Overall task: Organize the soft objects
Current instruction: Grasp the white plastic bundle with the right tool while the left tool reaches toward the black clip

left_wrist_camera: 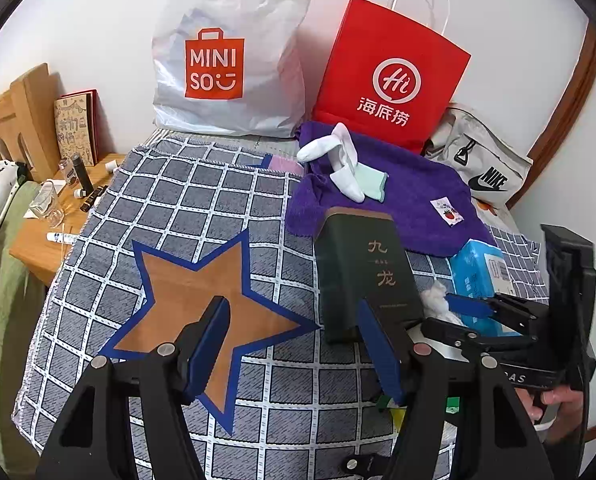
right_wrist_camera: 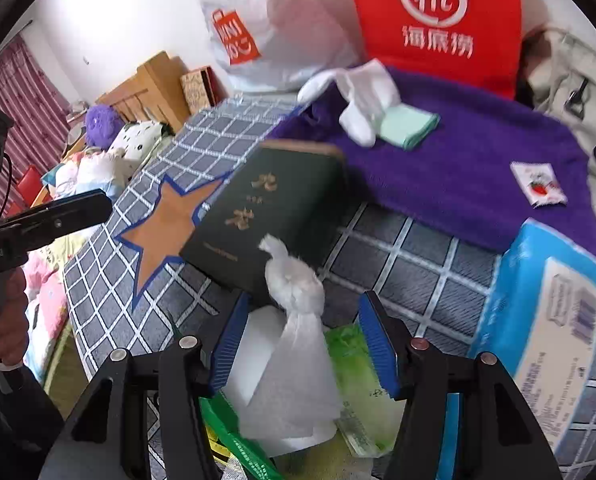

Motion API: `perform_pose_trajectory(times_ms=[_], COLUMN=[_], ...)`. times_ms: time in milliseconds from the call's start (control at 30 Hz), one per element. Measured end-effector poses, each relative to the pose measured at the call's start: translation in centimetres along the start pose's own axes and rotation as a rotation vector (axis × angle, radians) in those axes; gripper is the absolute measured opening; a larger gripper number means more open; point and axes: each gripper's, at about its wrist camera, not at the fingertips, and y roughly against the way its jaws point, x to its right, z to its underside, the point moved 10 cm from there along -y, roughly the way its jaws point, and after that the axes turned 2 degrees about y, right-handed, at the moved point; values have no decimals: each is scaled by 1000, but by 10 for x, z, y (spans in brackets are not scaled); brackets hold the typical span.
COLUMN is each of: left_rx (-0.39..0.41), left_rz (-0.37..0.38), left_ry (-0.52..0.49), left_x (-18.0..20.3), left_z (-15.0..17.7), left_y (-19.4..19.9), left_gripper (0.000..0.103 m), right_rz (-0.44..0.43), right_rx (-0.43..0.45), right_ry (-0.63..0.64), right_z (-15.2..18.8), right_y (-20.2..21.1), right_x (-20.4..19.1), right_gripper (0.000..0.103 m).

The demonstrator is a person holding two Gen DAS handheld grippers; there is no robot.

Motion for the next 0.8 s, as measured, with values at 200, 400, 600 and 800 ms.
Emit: perform_pose_trajectory(times_ms=[200, 400, 600, 800], left_rx=[-20, -35, -50, -85], left_rz=[13, 5, 4, -17], left_ry=[3, -7, -30, -66], left_x=[-1, 1, 10, 18], left_z=[9, 18, 36, 68], left_y=[-6, -8, -6, -4], left_gripper=[64, 64, 64, 64], right_rz=[-90, -70, -35, 35], right_rx=[-3, 60, 132, 170], right_ry=[1, 32, 5, -8], right_z=[4, 2, 1, 17], right_y=[-2, 22, 50, 78], right_x=[-11, -20, -13, -3], right_gripper=[17, 16, 16, 16])
